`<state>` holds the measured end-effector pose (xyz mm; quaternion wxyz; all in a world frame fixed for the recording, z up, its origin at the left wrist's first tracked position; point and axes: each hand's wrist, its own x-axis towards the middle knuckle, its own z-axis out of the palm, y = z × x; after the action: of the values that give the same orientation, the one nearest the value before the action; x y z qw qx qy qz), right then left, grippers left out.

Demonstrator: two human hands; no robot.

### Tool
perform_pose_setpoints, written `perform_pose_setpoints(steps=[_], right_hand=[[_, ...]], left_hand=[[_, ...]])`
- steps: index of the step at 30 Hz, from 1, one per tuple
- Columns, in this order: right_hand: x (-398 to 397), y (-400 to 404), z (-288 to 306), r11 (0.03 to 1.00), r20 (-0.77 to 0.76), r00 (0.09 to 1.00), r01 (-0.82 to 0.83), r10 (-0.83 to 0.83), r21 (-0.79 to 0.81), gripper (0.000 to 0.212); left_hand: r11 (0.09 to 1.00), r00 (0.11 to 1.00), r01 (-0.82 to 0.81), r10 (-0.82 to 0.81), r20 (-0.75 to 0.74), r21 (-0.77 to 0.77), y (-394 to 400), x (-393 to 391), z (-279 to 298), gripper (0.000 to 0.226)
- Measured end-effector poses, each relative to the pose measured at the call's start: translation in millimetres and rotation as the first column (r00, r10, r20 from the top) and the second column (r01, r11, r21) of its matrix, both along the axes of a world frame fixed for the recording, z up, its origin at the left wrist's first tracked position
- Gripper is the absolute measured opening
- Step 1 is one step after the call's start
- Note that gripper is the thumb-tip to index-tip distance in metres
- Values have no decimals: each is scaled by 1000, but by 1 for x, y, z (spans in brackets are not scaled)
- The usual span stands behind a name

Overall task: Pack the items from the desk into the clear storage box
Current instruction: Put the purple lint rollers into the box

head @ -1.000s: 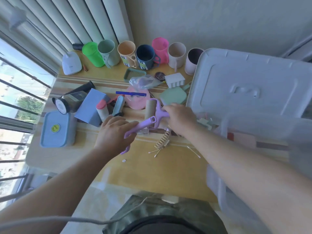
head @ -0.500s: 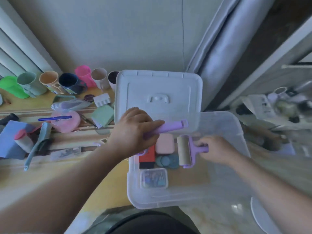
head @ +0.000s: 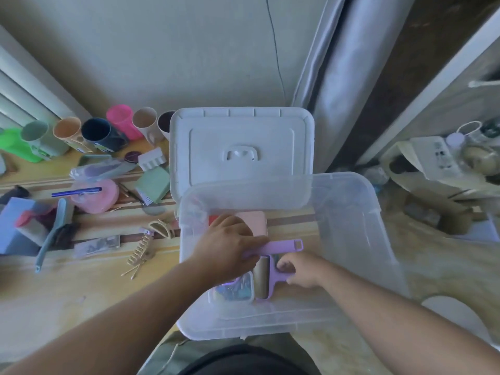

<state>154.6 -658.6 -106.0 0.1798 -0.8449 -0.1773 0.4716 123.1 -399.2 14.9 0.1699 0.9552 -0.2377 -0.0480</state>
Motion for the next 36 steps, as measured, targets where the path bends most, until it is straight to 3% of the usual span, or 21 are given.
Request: perform_pose_setpoints(steps=[3, 5, 6, 7, 9, 11, 12, 14, 16, 20, 24, 28, 33, 36], right_hand=[[12, -5, 13, 961, -6, 968, 251, -252, 120, 7], [19, -10, 32, 859, 6, 889, 441, -458, 260, 15], [21, -11, 47, 837, 23, 875, 454, -483, 306, 22], [21, -13, 61, 854, 51, 900, 392, -433, 342, 29], [17, -10, 86, 969, 243, 965, 36, -97, 246, 22], [10, -3, 96, 967, 469, 857, -255, 214, 25, 20], [7, 2, 97, 951, 512, 808, -303, 292, -65, 25], [5, 9, 92, 950, 526, 793, -283, 308, -129, 29], [9, 3, 82, 981, 498, 846, -175, 191, -79, 25], [28, -32, 55, 994, 569, 822, 72, -12, -83, 9], [55, -51, 28, 960, 569, 820, 209, -67, -188, 13], [74, -33, 4, 965, 542, 839, 179, -48, -193, 9], [80, -20, -18, 953, 463, 880, 224, -109, -203, 14], [74, -19, -21, 957, 481, 876, 159, -25, -241, 10]], left_hand=[[996, 998, 19, -13, -62, 87, -3, -2, -8, 34], [986, 993, 16, 4, -119, 168, -7, 0, -13, 36], [977, 990, 16, 15, -143, 213, -10, 2, -16, 37], [966, 987, 18, 24, -161, 259, -15, 4, -19, 36], [939, 977, 50, 25, -212, 341, -28, 9, -19, 35], [916, 969, 105, -7, -247, 387, -44, 14, -16, 36], [911, 967, 120, -18, -253, 395, -52, 16, -16, 34], [926, 971, 115, -29, -237, 359, -66, 18, -18, 28], [951, 979, 91, -31, -202, 295, -68, 18, -24, 27], [984, 994, 37, -19, -105, 175, -48, 13, -30, 45], [971, 997, -57, 69, -46, 232, -12, 1, -21, 39], [917, 989, -130, 148, -20, 377, 31, -19, -15, 44], [920, 989, -137, 150, -6, 367, 47, -41, -19, 49], [933, 988, -139, 152, -14, 333, 48, -41, -20, 46]])
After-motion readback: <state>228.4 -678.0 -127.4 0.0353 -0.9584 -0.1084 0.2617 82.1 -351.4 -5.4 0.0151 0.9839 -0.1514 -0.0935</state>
